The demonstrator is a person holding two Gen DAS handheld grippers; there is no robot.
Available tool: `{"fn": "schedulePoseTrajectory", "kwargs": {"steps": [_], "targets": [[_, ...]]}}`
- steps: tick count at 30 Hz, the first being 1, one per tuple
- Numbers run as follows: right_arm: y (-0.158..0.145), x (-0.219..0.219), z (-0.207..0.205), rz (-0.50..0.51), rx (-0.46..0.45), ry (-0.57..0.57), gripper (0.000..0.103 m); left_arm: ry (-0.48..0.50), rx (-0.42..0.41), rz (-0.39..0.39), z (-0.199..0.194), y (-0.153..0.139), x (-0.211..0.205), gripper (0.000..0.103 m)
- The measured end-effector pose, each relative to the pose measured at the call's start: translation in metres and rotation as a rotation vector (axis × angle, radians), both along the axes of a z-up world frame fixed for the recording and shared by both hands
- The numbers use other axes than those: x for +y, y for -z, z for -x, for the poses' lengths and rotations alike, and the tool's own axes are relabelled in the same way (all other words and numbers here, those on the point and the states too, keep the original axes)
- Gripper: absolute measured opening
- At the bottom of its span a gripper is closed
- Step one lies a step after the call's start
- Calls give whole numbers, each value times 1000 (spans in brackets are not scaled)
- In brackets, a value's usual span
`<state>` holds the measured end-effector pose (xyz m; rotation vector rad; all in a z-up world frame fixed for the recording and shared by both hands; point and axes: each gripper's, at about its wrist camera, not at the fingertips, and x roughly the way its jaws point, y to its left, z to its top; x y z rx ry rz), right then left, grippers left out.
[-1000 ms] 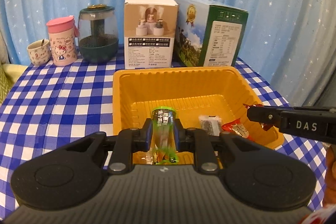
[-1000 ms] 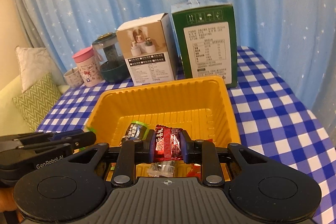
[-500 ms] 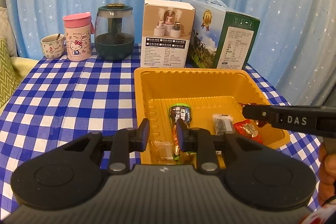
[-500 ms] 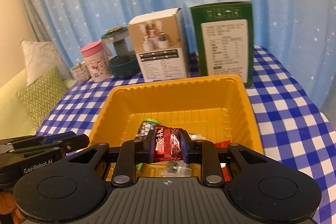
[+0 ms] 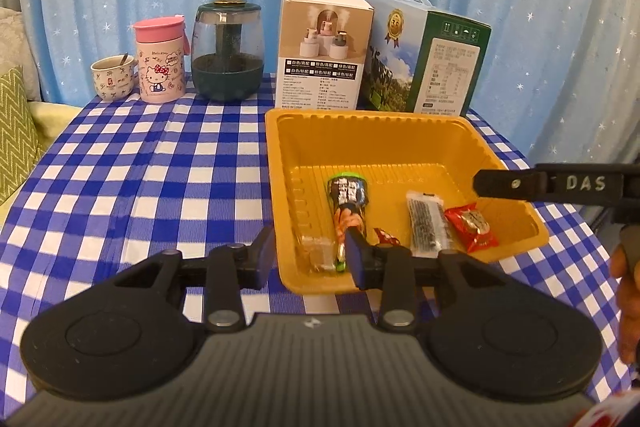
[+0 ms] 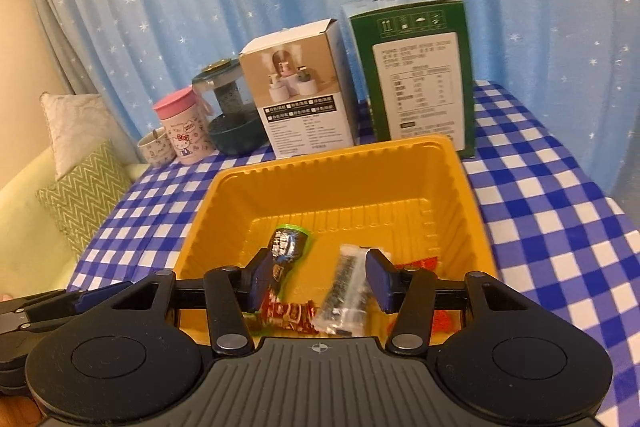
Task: Organize snacks
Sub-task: 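Lower both candies into the orange tray and open both tools, then move both open tools back toward the remaining red candies on the cloth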
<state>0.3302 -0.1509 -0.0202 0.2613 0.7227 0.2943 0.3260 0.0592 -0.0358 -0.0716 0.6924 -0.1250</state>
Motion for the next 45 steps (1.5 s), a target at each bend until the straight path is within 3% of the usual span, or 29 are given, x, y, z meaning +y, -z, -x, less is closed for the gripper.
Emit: {"fn": "schedulePoseTrajectory", "kwargs": {"steps": [15,20,26,37,45], "targets": [[-19,-16,112,76,10,29,53,-38,40,-12,100,-14,-12,63],[-22,-16,158,122,-4,23,54,-64,49,2,139,-20,-9,69],[-22,-22,204,106,13,62,59,-108,52,35,181,-24,-5,76],[-15,-31,259,87,53,109,63,-122,49,28,233,-24,-12,81],[-14,-32,275,79,60,109,63,-124,56,35,244,-21,-16,81]]}}
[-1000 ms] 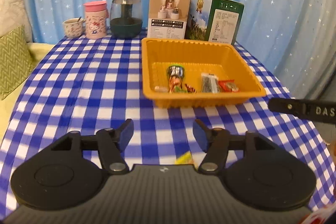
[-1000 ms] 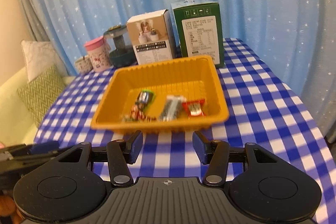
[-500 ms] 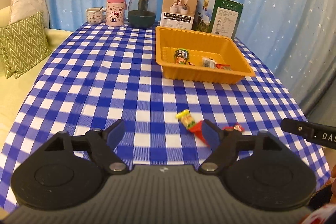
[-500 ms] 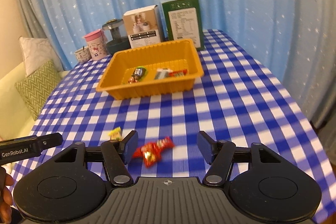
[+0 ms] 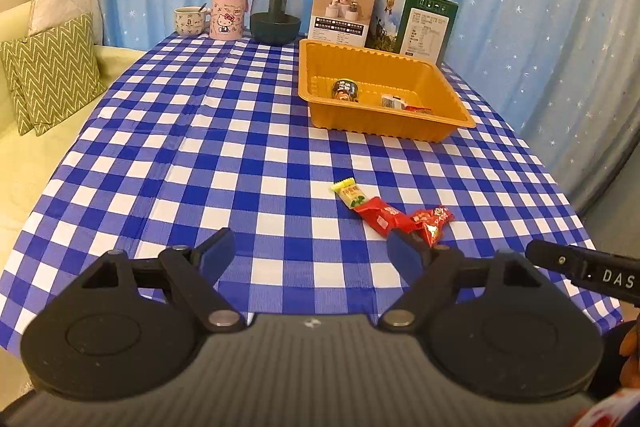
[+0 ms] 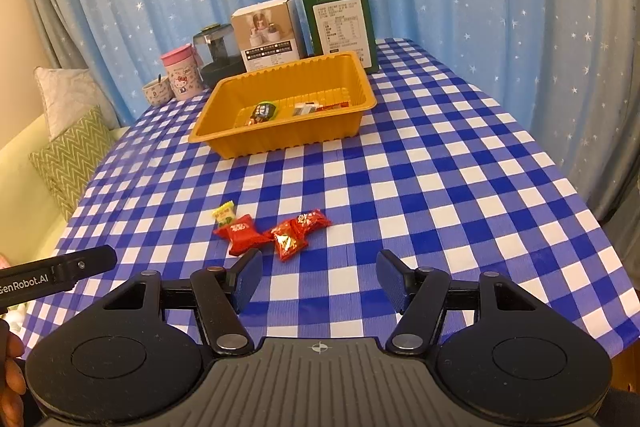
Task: Organize snacks
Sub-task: 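Move both open tools back toward the remaining red candies on the cloth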
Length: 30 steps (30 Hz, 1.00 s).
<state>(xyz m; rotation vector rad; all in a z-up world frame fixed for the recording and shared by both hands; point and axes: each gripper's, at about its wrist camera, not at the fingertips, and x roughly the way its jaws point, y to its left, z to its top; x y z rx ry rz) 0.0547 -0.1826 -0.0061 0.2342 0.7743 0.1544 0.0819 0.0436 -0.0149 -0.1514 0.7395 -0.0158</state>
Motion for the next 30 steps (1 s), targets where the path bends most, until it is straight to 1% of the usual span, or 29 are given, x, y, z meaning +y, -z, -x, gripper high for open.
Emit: {"fn": "schedulePoseTrajectory", "kwargs": {"steps": [15,22,30], "targets": [[0,-1,0,-8,2,0,63,12,2,2,0,2,-4,81],[10,1,-5,-10,16,-1,63,13,17,6,-6,9,-6,81],[26,9,-21,-11,32,-22,63,16,46,4,-23,25,-8,81]]}}
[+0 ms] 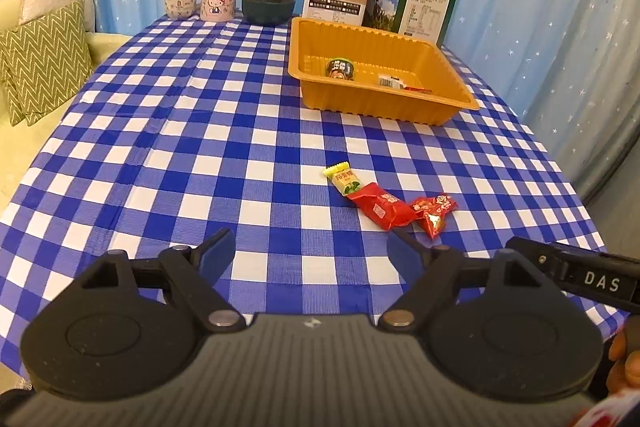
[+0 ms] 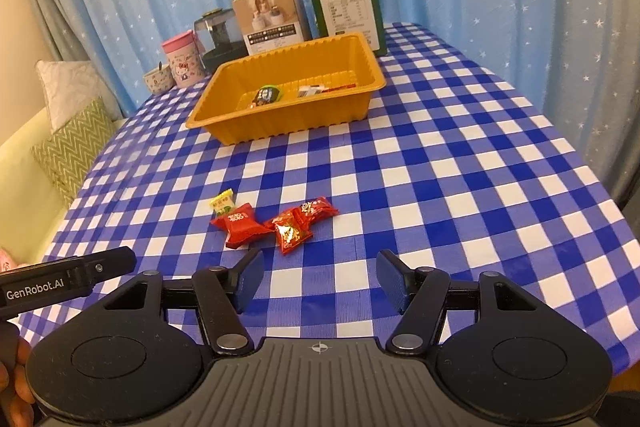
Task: Organize snacks
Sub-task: 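Move both open tools back toward the remaining red candies on the cloth, then grasp the red-and-gold candy with the right tool while the left tool grasps the large red candy pack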
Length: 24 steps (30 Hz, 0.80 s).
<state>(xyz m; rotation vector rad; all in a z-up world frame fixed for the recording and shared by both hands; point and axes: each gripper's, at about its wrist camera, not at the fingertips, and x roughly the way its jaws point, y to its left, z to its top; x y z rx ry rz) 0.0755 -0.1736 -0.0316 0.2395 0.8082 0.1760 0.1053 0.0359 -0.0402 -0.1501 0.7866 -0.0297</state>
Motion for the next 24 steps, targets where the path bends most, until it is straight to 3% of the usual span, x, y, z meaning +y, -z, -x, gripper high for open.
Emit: {"fn": "schedulePoseTrajectory", "kwargs": {"steps": [6,10,24], "targets": [[18,2,-22,-14,16,4,62,9,17,-2,-19,13,-3,81],[27,3,-38,-25,21,-2,50,13,24,4,-35,20,-5,80],[54,33,-74,12,24,-140,38,16,29,10,-71,34,-4,78]]}}
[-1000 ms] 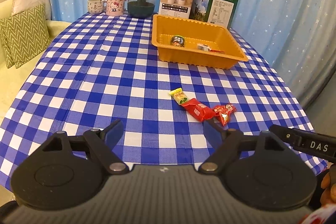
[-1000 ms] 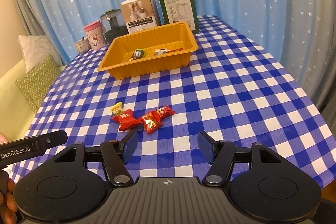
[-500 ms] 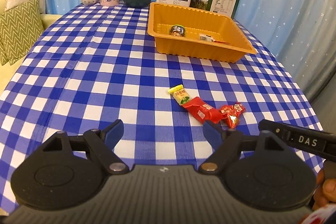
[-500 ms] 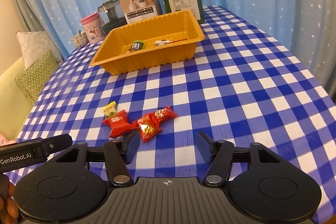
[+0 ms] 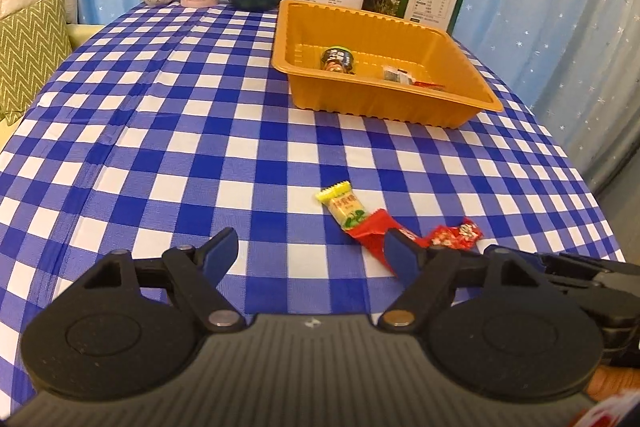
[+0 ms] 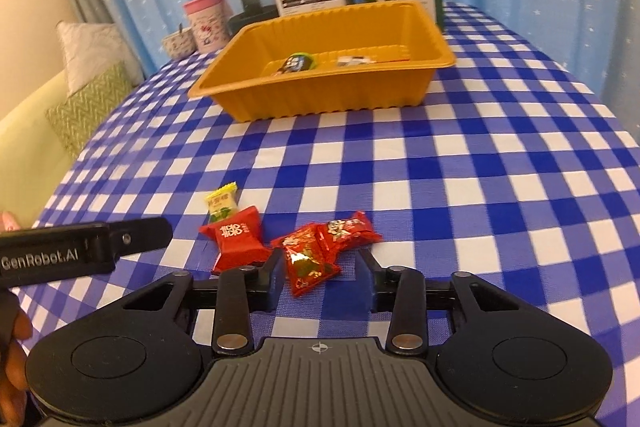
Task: Organize snacks
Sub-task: 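Grasp the red-and-gold candy with the right tool while the left tool grasps the large red candy pack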
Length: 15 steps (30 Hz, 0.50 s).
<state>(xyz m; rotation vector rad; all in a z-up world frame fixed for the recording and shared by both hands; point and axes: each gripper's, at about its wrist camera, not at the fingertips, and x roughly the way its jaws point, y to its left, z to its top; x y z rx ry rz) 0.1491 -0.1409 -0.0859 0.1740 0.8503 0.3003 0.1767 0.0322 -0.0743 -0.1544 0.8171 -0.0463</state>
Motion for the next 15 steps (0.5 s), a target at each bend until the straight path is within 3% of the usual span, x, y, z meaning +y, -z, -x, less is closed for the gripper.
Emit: {"fn": "schedulePoseTrajectory", "kwargs": {"steps": [6,15], "targets": [[9,15,-9,46,-6,-38,37,-20,11,0,-4,6,10,78],[12,24,-5,105,-21,-69,23,-5,18,14,-5,10,8,78]]}}
